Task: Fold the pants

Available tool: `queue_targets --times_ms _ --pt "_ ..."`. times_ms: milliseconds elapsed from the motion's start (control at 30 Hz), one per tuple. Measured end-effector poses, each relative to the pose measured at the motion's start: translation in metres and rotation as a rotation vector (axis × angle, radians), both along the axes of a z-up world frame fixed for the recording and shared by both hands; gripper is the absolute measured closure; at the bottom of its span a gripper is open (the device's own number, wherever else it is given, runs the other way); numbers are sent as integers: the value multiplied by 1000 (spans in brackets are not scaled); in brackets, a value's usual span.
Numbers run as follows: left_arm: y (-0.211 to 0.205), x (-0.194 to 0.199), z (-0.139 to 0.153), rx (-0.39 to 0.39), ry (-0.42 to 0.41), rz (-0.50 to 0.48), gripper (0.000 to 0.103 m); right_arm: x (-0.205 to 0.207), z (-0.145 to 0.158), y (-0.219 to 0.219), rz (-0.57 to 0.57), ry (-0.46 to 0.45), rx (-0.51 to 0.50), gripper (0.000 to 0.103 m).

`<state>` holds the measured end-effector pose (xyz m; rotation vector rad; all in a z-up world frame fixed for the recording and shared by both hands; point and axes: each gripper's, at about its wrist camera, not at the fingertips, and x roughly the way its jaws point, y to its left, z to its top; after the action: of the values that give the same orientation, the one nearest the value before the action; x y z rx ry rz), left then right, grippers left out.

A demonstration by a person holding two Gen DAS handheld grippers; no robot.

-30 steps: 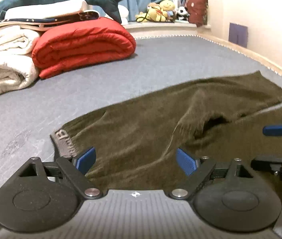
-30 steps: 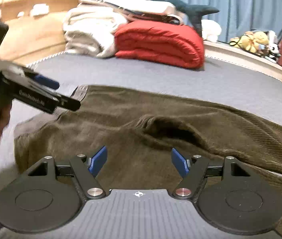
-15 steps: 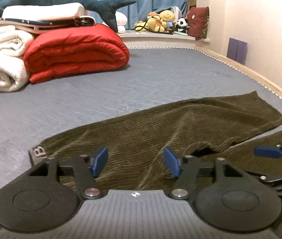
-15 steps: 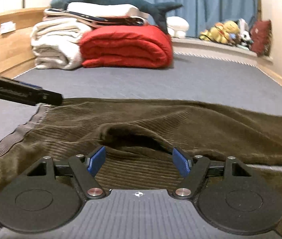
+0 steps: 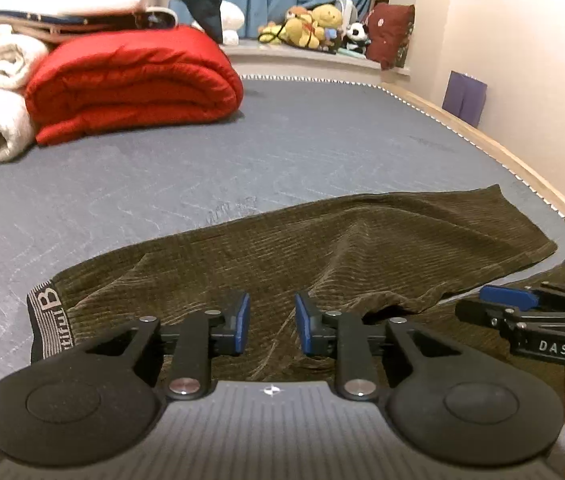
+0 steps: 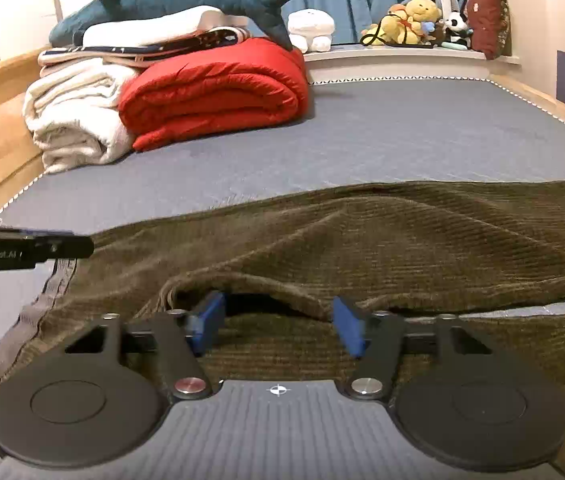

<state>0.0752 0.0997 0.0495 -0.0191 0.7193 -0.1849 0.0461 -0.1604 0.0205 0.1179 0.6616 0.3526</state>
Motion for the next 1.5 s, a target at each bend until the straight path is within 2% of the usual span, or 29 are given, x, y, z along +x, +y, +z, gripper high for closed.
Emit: queue_targets --times_ms 100,267,333,400,433,567,667,733,767,800,833,867,900,1000,1167,1267,1367,1500 --pt "19 18 14 26 -9 -13 76 5 8 -2 -12 -9 28 74" --pt "64 79 20 110 -36 -12 75 10 18 -5 -44 -29 64 76" --pt "79 108 7 138 -28 -37 70 11 21 -7 -41 -24 78 75" --pt "89 135 -13 166 -11 -71 55 12 23 -7 -41 -25 83 75" --pt "92 149 -26 178 11 -87 52 12 23 -8 -41 -25 82 75" --pt "105 195 -77 183 119 -100 40 15 24 -12 -62 -10 83 75" --pt "113 213 -104 168 195 -141 30 18 25 -19 -89 15 102 75" --pt "120 221 -118 143 240 -156 27 20 27 -24 -105 23 115 75" --pt "123 221 -118 127 229 -160 31 21 28 -27 -118 25 117 75" --pt "124 220 -117 122 214 -176 47 23 30 -29 -131 28 122 75" --pt "123 219 -114 126 203 -199 57 25 32 -34 -145 30 132 75" --pt "118 216 -111 134 200 -216 71 25 34 -38 -160 34 144 74" --pt "111 213 -107 172 190 -230 77 26 35 -43 -175 38 155 74" --pt "96 197 -92 286 160 -271 88 28 35 -57 -222 66 185 74" --pt "70 136 -45 351 48 -311 91 27 33 -80 -323 137 225 74" --pt "55 83 -13 371 -22 -353 92 22 35 -95 -395 148 224 74" --pt "38 13 12 410 -106 -354 92 16 34 -114 -479 157 253 74" --pt "21 -88 17 416 -169 -346 93 5 30 -141 -571 154 309 74"
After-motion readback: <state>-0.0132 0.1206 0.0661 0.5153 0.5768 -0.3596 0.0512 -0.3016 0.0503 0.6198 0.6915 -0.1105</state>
